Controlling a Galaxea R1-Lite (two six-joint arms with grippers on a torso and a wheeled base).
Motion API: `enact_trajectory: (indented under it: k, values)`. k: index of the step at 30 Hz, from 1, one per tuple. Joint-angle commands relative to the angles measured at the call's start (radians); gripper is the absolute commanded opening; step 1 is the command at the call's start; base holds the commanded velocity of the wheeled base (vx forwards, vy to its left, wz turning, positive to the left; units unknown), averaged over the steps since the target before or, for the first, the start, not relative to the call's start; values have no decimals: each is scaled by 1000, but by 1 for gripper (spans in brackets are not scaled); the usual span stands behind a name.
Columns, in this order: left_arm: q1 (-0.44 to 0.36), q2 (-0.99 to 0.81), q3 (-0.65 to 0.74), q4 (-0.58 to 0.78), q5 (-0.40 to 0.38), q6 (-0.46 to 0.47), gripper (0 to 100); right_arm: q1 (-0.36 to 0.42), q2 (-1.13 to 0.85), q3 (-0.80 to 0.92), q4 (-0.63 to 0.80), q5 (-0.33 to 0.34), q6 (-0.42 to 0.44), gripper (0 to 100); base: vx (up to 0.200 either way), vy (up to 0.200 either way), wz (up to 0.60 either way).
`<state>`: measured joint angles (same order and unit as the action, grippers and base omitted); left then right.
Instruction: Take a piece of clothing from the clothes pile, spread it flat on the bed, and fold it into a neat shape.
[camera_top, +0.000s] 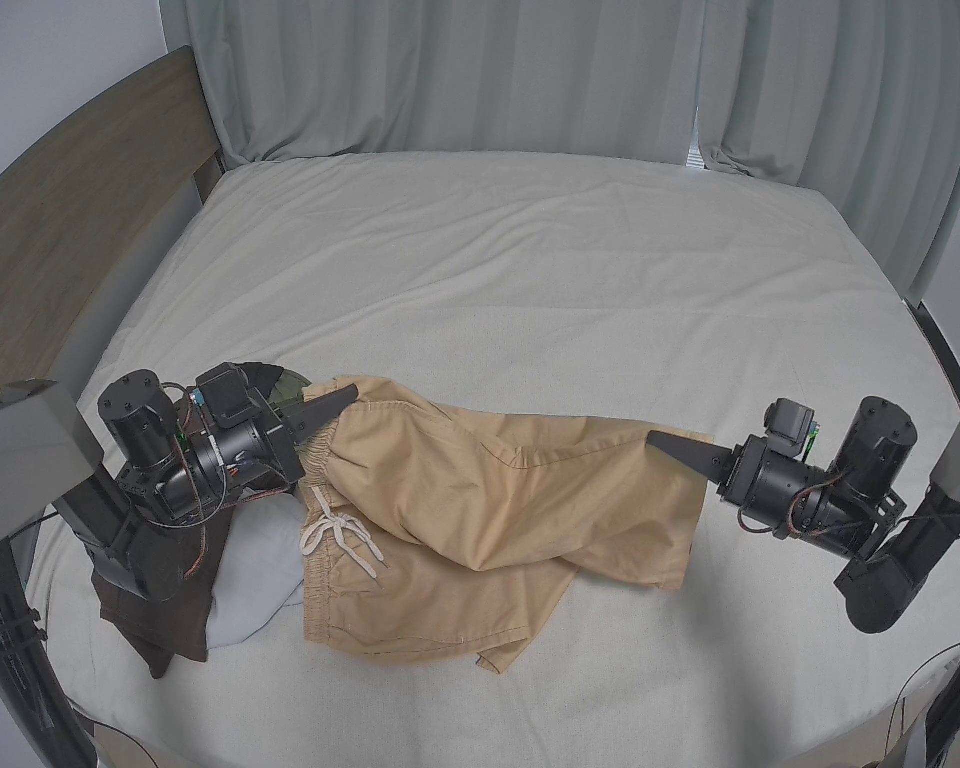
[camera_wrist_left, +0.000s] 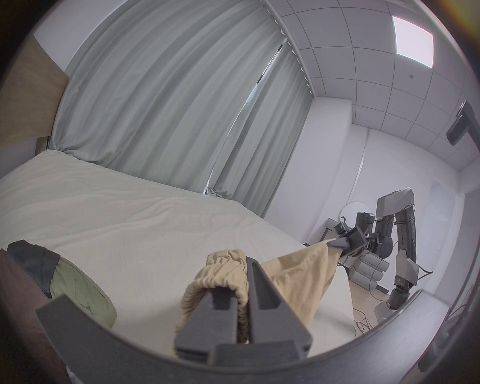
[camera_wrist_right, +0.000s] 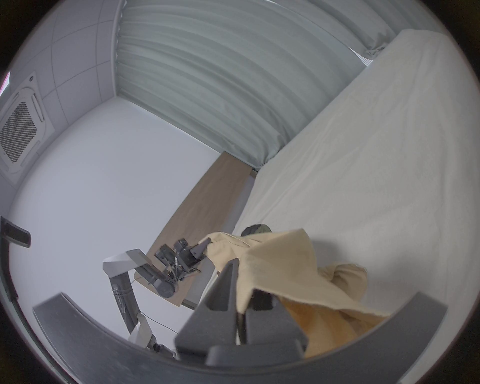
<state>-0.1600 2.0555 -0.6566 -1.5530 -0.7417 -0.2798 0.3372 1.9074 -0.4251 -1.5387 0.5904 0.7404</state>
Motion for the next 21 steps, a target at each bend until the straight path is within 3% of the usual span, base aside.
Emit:
enact_trajectory:
  k: [1,21]
  values:
    - [-1,14,-14,-1,-1,-1,0,-6,-74,-3,0,2,7,0,0,0,0]
    - [37,8,-61,-2,2,-4,0,-95,-71,-32,-1,9,2,0,0,0,0]
